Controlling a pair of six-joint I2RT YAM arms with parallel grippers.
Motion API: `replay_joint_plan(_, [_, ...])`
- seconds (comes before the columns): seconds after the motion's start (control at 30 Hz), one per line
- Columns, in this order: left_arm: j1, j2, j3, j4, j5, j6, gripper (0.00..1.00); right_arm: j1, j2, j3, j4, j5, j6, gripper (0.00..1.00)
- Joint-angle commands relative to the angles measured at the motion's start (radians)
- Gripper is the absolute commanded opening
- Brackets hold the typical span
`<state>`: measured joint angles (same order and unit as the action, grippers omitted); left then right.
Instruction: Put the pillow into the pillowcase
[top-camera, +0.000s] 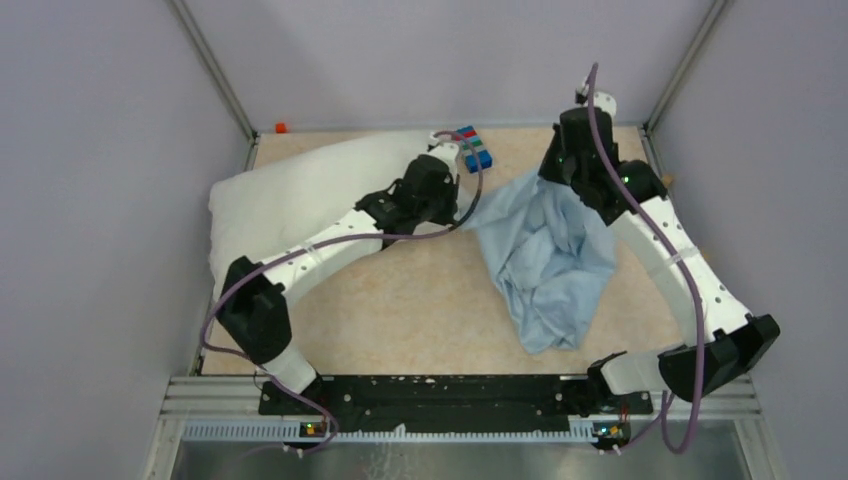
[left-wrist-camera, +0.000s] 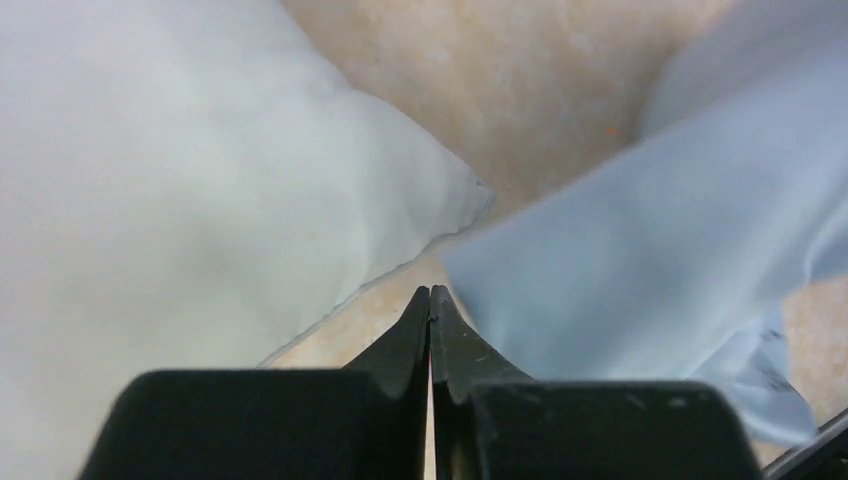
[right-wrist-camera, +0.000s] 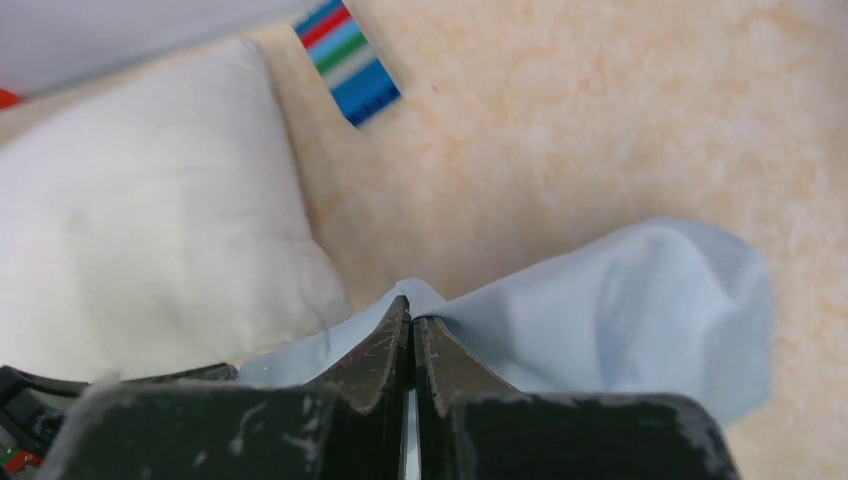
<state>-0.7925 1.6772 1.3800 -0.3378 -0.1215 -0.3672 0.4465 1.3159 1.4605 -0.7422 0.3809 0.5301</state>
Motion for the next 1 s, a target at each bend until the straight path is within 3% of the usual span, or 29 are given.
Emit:
replay_joint_plan(0.0, [0.015, -0.112, 0.032, -0.01, 0.036, 0.064, 0.06, 0.007, 0.067, 0.263, -0.036, -0.03, -0.116, 0.0])
replay_joint_plan(0.2, [0.015, -0.181, 0.043, 0.024, 0.091, 0.066, 0.57, 0.006, 0.14, 0.489, -0.1, -0.075, -0.153, 0.0])
replay_joint_plan(0.27, [0.015, -0.206, 0.025, 0.055, 0.1, 0.065, 0.69, 0.006, 0.146, 0.521, -0.115, -0.102, -0.155, 0.0])
replay_joint_plan(0.5, [0.014, -0.29, -0.079, 0.257, 0.211, 0.133, 0.84, 0.008, 0.118, 0.527, -0.112, -0.194, -0.17, 0.0])
replay_joint_plan(0.7, [0.006, -0.234, -0.101, 0.374, 0.366, 0.234, 0.93, 0.009, 0.102, 0.534, -0.101, -0.237, -0.175, 0.0])
replay_joint_plan(0.97, [-0.01, -0.13, -0.053, 0.474, 0.242, 0.307, 0.99, 0.024, 0.071, 0.542, -0.111, -0.291, -0.17, 0.0])
